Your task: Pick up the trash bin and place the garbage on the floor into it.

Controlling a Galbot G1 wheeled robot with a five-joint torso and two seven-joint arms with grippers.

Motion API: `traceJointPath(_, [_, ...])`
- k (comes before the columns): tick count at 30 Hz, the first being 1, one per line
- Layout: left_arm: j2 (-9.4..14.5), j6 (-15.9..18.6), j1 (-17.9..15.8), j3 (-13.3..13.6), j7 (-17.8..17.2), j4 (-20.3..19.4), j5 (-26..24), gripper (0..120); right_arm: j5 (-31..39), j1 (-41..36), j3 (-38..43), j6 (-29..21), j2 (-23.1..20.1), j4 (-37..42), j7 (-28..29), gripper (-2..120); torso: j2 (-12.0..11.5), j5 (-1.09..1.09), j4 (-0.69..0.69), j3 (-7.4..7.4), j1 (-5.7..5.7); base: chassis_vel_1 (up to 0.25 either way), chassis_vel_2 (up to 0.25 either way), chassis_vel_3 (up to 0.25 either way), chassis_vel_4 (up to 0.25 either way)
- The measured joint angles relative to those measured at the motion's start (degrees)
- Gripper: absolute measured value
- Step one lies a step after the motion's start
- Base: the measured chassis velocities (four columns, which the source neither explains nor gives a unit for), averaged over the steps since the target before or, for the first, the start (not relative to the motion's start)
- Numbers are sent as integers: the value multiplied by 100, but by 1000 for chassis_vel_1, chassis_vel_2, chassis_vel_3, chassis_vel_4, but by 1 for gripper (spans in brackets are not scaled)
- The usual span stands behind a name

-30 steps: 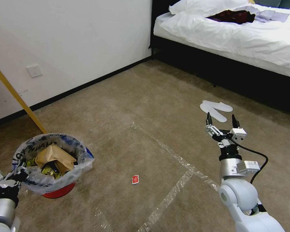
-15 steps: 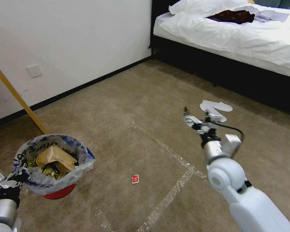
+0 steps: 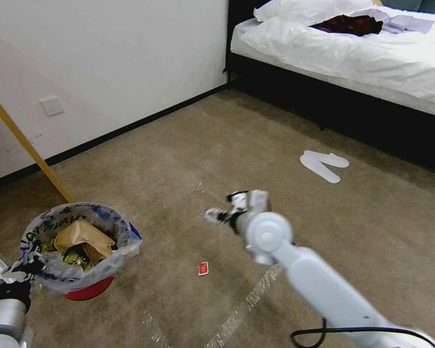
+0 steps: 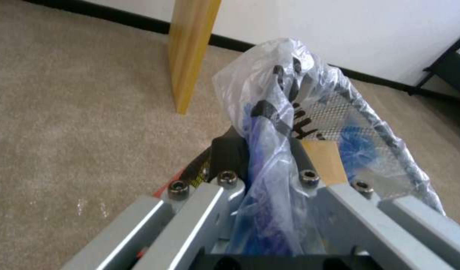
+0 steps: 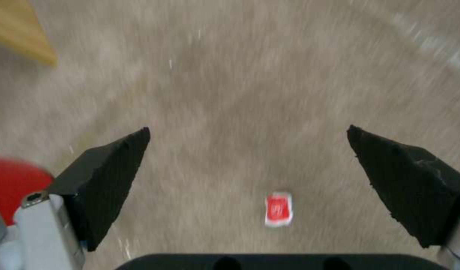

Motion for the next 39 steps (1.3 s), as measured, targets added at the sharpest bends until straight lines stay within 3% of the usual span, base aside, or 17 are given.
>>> traceJointPath(12, [25,3,-4,-11,4,136,37,5,-70,119,-905,-255,231,-950,-274,100,0,1,0,0,0,0,0,0,0])
traceJointPath(20, [27,-1,-18,-19,5,167,39,5,-122,144,-915,-277,449,-1443,-258,100,0,1,-1,-1,0,0,0,0,0])
traceJointPath(39, [26,-35,-4,-88,-3,189,28,4,-527,500,-817,-269,859,-2838,-884,100,0,1,0,-1,0,0,0,0,0])
